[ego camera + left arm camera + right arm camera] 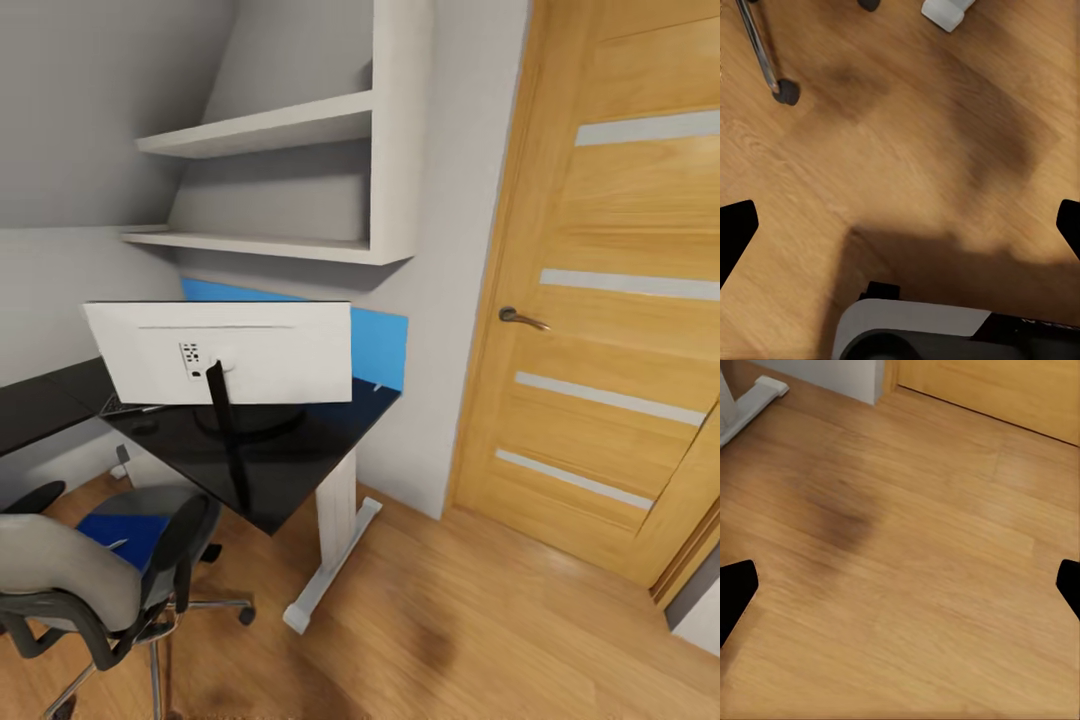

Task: In the bedroom, organize the workspace by keeping the computer under the desk, ensuring the monitor is on the desk, placing the keyboard on the desk next to the monitor, placing the mouse on the desk next to the keyboard, moving the folder from the swivel chair onto the desk next to the mouse, stacking the notebook on top of the folder with the pen on top of the notebook, and positioning the swivel chair next to the desk.

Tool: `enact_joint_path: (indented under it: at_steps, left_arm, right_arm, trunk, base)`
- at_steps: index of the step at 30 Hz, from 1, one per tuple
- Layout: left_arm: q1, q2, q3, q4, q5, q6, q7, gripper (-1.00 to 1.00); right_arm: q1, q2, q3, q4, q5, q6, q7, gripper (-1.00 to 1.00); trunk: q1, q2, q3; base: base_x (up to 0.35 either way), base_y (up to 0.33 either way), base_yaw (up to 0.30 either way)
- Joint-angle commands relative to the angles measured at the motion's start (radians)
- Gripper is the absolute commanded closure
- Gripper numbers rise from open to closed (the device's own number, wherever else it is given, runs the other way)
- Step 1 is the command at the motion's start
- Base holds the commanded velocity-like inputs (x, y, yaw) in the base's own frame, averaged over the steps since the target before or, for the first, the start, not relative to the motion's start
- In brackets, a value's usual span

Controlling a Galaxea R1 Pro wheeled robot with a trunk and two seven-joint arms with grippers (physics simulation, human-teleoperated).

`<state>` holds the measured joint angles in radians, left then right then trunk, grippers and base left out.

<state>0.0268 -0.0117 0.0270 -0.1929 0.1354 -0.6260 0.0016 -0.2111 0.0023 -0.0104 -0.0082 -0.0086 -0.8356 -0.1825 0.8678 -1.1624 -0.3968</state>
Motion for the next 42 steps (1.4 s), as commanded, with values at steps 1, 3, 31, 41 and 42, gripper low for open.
enact_joint_path:
  at_steps: [1, 3, 31, 41, 42]
  left_arm:
    - [0.001, 0.0, 0.002, -0.002, 0.002, -0.001, 0.0, -1.0]
    - [0.001, 0.0, 0.002, -0.002, 0.001, -0.001, 0.0, -1.0]
    - [0.001, -0.001, 0.006, 0.151, 0.006, -0.421, 0.001, -1.0]
    - [0.001, -0.001, 0.008, 0.151, 0.009, -0.421, 0.003, -1.0]
    - [0.001, -0.001, 0.007, 0.152, 0.009, -0.421, 0.003, -1.0]
  right_arm:
    - [-0.001, 0.002, -0.001, 0.001, -0.001, -0.004, -0.002, -1.0]
    - [-0.001, 0.006, -0.002, 0.001, -0.001, -0.006, -0.003, -1.0]
    - [0.004, 0.023, 0.001, 0.002, 0.038, -0.174, -0.005, -1.0]
    - [0.004, 0.025, 0.003, 0.002, 0.038, -0.174, -0.005, -1.0]
    - [0.004, 0.025, 0.003, 0.002, 0.038, -0.174, -0.005, -1.0]
  trunk:
    - [0.0, -0.001, -0.001]
    - [0.0, -0.001, -0.002]
    - [0.0, -0.001, -0.023]
    - [0.0, -0.001, -0.035]
    - [0.0, -0.001, -0.036]
  base:
    - [-0.028, -0.019, 0.143]
    - [-0.018, -0.012, 0.18]
    - [-0.002, -0.014, 0.233]
    - [0.0, -0.28, 0.209]
    - [0.0, -0.302, 0.209]
